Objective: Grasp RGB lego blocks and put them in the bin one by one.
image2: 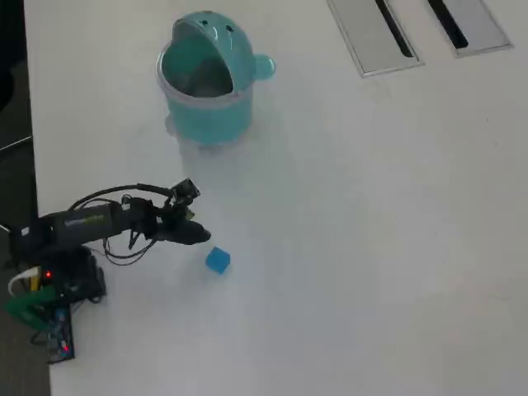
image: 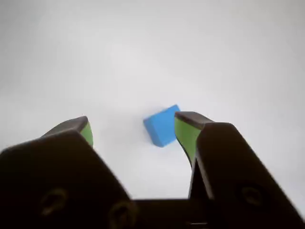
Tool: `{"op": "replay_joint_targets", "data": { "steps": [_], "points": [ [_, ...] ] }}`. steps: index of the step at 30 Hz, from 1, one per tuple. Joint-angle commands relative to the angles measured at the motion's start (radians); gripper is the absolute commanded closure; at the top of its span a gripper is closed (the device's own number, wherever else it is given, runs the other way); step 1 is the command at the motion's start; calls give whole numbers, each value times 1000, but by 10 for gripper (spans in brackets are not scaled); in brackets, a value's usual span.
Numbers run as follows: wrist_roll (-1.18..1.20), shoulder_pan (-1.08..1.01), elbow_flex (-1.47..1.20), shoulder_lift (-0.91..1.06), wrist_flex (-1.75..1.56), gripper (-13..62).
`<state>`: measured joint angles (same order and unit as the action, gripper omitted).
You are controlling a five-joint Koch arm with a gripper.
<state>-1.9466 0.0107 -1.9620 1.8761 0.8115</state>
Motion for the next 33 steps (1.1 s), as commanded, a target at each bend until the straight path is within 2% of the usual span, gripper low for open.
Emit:
{"op": "replay_joint_targets", "data": {
  "steps": [1, 8, 12, 33],
  "points": [
    [-63, -17, 26, -20, -52, 189],
    [-360, -100, 28, -118, -74, 185],
    [-445, -114, 44, -176, -95, 165],
    [-532, -221, 275, -522, -130, 169]
  ]
}}
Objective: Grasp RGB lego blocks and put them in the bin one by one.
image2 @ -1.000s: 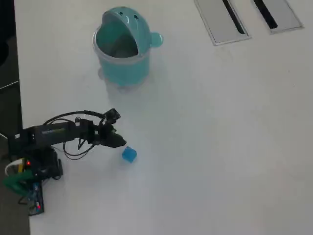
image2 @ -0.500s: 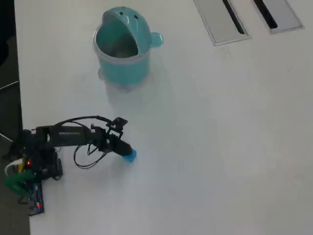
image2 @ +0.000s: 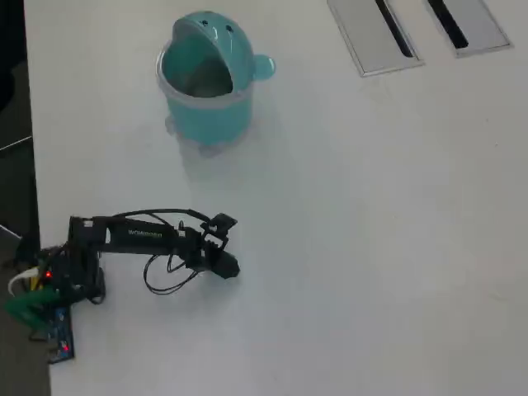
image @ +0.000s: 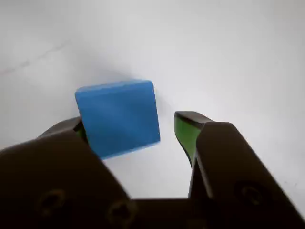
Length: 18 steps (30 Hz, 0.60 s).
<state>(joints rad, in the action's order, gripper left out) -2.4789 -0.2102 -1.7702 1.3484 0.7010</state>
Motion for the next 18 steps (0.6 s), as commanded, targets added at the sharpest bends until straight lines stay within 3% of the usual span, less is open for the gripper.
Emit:
{"op": "replay_joint_targets", "data": {
  "steps": [1, 11, 18],
  "points": [
    [0, 0, 94, -6, -23, 171],
    [37, 2, 164, -41, -23, 260],
    [101, 103, 153, 84, 3, 291]
  ]
}}
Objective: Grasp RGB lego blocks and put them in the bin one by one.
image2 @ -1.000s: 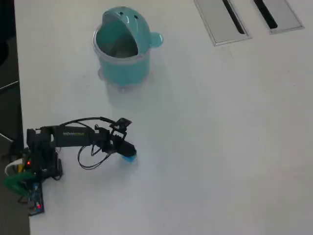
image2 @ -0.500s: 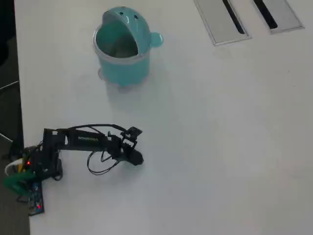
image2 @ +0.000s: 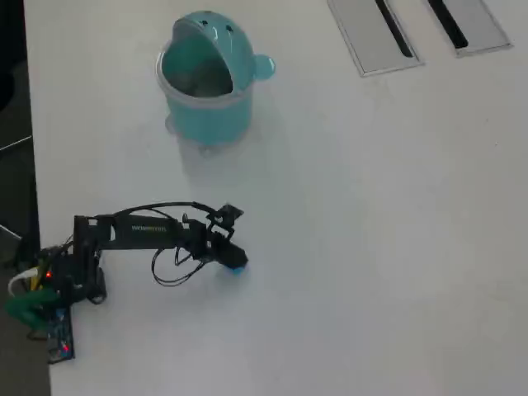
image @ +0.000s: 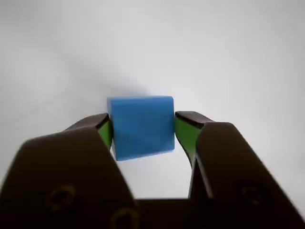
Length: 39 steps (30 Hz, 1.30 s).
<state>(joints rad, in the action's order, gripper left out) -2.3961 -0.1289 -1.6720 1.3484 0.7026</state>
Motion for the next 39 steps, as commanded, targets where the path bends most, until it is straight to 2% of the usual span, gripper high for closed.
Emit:
{"op": "replay_joint_targets", "data": {
  "steps": [1, 7, 13, 14, 18, 22, 25, 26, 30, 37, 39],
  "points": [
    [31, 40, 43, 107, 8, 298],
    [69, 95, -46, 207, 25, 322],
    [149, 204, 21, 288, 78, 322],
    [244, 333, 74, 325, 87, 323],
    [400, 571, 138, 357, 66, 368],
    [563, 788, 259, 356, -118, 395],
    [574, 802, 318, 353, -155, 395],
    [640, 833, 407, 339, -170, 441],
    [676, 870, 479, 321, -172, 484],
    [713, 950, 652, 244, -183, 486],
    [716, 973, 764, 155, -201, 487]
  ]
}}
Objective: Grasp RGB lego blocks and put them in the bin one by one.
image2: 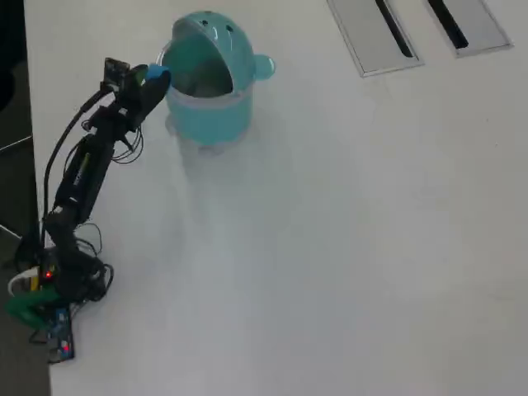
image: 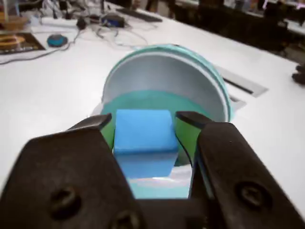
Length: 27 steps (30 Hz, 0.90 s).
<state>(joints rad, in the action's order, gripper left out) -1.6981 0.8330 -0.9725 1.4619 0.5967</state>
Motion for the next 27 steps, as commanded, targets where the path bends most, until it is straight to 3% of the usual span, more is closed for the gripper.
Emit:
{"op": "replay_joint_targets", "data": {
  "steps": [1, 4, 6, 18, 21, 23, 24, 27],
  "points": [
    [18, 11, 103, 11, -97, 487],
    [21, 14, 270, -138, -103, 487],
    [44, 11, 617, -440, -101, 487],
    [54, -3, 660, -413, -58, 481],
    [26, -25, 706, -485, -80, 321],
    [25, -54, 920, -606, -55, 261],
    [-14, -67, 1169, -770, -81, 231],
    [138, -64, 1178, -904, -477, 231]
  ]
}}
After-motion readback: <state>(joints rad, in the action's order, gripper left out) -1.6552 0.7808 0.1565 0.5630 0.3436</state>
